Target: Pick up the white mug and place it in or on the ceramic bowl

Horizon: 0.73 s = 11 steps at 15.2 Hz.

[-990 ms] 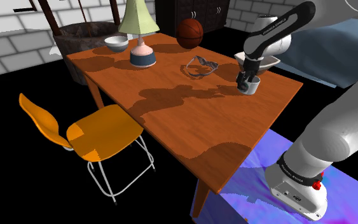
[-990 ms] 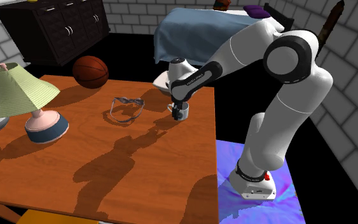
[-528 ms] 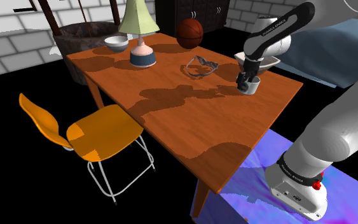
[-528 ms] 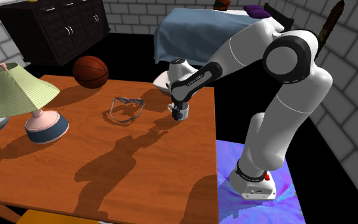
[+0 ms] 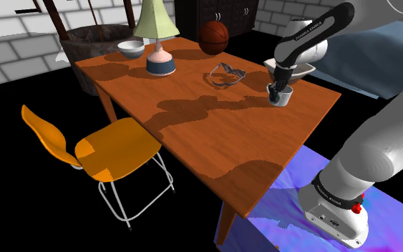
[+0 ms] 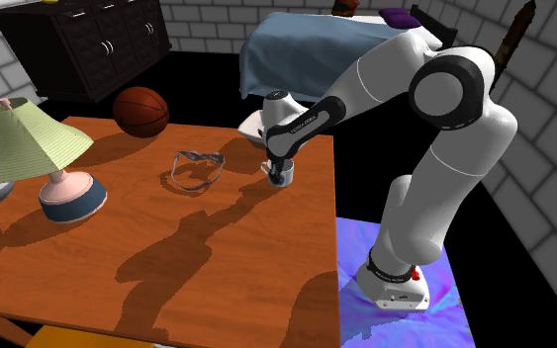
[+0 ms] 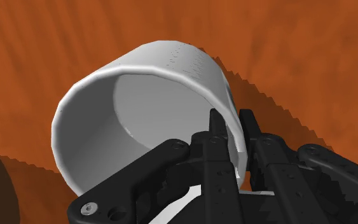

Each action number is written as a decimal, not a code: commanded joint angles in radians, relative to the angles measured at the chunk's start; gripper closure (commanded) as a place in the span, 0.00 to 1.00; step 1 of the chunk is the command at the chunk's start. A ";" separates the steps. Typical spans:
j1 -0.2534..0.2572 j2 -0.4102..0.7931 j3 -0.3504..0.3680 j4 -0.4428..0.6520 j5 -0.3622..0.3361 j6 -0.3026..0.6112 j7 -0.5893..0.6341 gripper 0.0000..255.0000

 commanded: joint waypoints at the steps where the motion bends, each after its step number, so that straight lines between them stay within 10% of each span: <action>1: 0.000 0.000 0.000 0.000 0.000 0.000 0.000 1.00; 11: -0.006 -0.087 0.018 0.054 -0.027 -0.137 0.019 1.00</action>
